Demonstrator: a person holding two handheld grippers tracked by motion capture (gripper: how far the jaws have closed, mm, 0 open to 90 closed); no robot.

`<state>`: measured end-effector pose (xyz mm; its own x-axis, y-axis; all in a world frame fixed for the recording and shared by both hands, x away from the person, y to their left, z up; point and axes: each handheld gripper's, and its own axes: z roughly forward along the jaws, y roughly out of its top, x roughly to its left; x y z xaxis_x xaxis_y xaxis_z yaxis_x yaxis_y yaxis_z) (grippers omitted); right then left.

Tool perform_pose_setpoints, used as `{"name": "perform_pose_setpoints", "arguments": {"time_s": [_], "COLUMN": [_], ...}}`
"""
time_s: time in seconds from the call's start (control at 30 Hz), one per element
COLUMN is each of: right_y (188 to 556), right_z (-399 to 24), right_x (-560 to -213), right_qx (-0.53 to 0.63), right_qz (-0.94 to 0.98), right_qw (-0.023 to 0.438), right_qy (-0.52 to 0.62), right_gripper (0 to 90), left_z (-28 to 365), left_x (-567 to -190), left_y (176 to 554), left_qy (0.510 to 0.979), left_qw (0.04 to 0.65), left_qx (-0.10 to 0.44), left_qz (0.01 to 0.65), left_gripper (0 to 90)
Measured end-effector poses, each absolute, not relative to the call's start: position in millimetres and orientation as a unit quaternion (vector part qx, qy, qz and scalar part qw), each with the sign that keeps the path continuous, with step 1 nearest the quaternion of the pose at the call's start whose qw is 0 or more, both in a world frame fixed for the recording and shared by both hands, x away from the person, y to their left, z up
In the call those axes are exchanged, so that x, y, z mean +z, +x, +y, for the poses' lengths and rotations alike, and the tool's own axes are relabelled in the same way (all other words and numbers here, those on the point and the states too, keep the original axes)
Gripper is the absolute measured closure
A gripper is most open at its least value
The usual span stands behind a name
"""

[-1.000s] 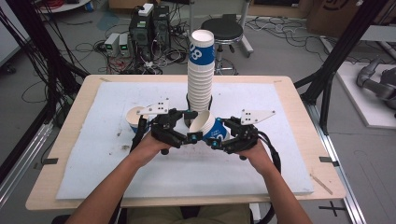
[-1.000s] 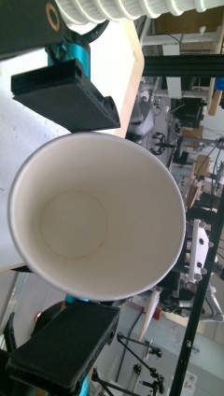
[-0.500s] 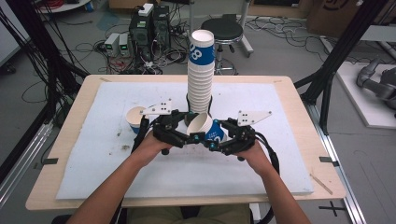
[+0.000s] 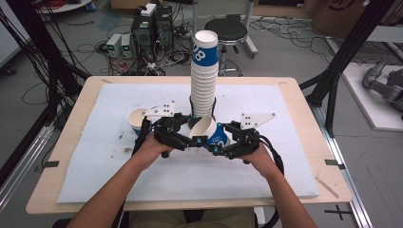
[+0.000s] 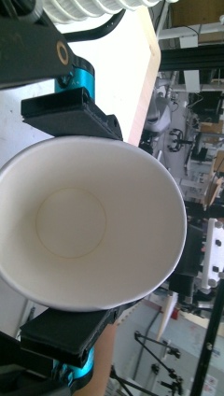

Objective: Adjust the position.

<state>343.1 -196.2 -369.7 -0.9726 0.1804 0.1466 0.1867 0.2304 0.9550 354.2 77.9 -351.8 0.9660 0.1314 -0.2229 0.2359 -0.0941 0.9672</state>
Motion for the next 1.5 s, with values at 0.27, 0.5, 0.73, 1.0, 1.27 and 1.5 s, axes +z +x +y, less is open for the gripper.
{"name": "perform_pose_setpoints", "arguments": {"time_s": [0.27, 0.5, 0.73, 1.0, 1.27, 1.5], "right_y": [338.8, 337.7, 339.0, 346.0, 347.4, 348.1], "right_z": [-197.5, -205.8, -206.5, -197.6, -183.6, -177.8], "right_x": [-365.1, -358.8, -348.4, -340.9, -343.5, -345.9], "right_qx": [-0.582, -0.56, -0.525, -0.5, -0.493, -0.496], "right_qz": [-0.801, -0.817, -0.843, -0.859, -0.865, -0.864], "right_qw": [-0.013, -0.012, -0.022, -0.026, -0.019, -0.008], "right_qy": [-0.141, -0.133, -0.113, -0.106, -0.089, -0.089], "right_gripper": [17.9, 17.9, 17.9, 17.9, 17.9, 18.0], "left_z": [81.3, 83.5, 83.0, 76.9, 68.8, 63.8], "left_x": [-346.2, -336.1, -327.1, -318.1, -314.0, -314.2], "left_y": [355.2, 355.0, 356.9, 358.5, 358.4, 355.8], "left_qy": [0.754, 0.789, 0.816, 0.836, 0.848, 0.851], "left_qw": [0.644, 0.603, 0.567, 0.538, 0.522, 0.518], "left_qx": [-0.033, -0.016, -0.008, -0.006, -0.01, -0.016], "left_qz": [0.125, 0.116, 0.115, 0.108, 0.096, 0.084], "left_gripper": [21.2, 21.1, 20.9, 20.8, 20.6, 20.3]}}
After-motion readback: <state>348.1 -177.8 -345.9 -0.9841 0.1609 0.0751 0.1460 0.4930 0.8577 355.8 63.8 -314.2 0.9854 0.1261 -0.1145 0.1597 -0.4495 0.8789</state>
